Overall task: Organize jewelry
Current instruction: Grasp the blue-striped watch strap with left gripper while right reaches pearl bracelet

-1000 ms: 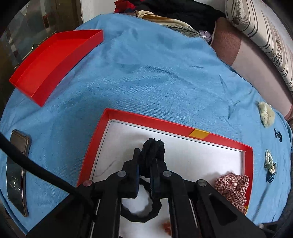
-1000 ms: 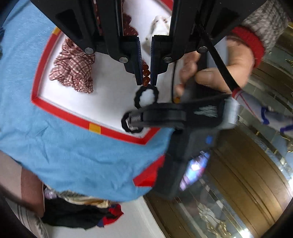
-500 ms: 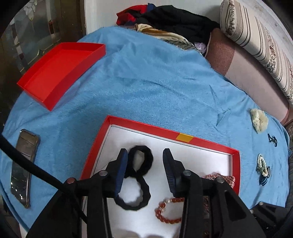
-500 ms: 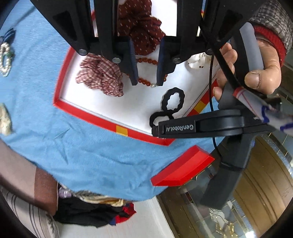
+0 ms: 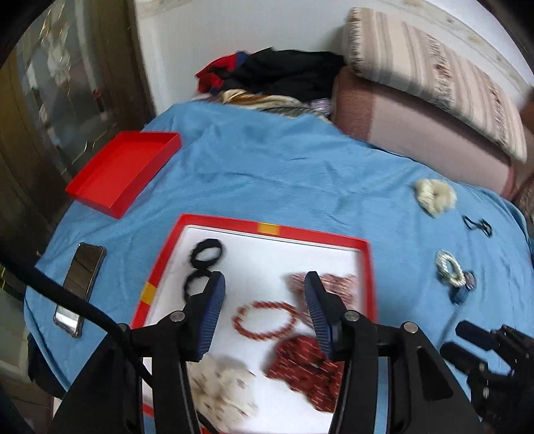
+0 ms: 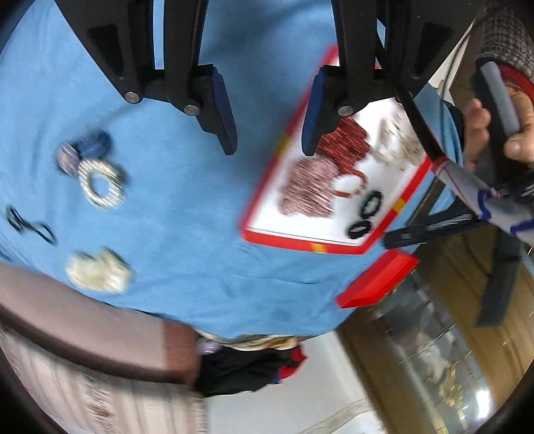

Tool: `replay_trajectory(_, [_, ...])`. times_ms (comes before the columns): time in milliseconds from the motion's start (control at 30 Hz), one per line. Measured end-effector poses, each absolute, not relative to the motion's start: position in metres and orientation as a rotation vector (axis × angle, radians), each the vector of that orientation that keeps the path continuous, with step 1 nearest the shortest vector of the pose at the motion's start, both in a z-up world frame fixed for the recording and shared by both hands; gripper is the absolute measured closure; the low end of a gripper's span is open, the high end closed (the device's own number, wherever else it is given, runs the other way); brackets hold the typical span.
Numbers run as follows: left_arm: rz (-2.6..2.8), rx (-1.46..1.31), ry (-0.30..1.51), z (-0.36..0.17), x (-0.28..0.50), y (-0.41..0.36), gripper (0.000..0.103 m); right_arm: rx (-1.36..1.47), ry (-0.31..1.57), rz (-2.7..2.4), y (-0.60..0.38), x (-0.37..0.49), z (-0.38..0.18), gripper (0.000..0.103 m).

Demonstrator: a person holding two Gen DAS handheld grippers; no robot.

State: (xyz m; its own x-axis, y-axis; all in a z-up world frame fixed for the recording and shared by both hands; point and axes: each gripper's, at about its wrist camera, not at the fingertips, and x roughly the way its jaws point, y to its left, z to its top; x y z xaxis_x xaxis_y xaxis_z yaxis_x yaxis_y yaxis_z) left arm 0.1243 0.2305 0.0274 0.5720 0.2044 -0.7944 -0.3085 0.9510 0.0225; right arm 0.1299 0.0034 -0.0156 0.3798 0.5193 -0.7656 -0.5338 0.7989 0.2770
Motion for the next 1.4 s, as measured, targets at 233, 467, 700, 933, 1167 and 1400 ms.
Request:
replay_trajectory(233, [0.227, -0.046, 0.904, 0.035, 0.118, 0.159, 0.050, 0.075, 1.002, 0.540, -0.092, 0.126, -0.032, 0.059])
replay_trajectory(467, [0.132, -0.017, 0.969, 0.012, 0.135, 0.098, 0.047, 0.185, 1.026, 0.407, -0.178, 0.131, -0.053, 0.059])
replay_trajectory(700, [-0.006, -0.046, 1.065, -0.039, 0.179, 0.038, 0.047, 0.264, 1.034, 0.339, -0.221, 0.147, -0.069, 0.059])
replay_trajectory(933, [-0.174, -0.003, 1.073, -0.075, 0.211, -0.024, 0.047, 0.288, 1.025, 0.323, -0.238, 0.156, -0.073, 0.059])
replay_trajectory(1167, [-0.194, 0.017, 1.132, -0.101, 0.240, -0.050, 0.084, 0.299, 1.024, 0.299, -0.244, 0.168, -0.076, 0.059])
replay_trajectory(1400, [-0.180, -0.134, 1.132, -0.084, 0.206, -0.003, 0.085, 0.278, 1.025, 0.357, -0.218, 0.188, -0.070, 0.059])
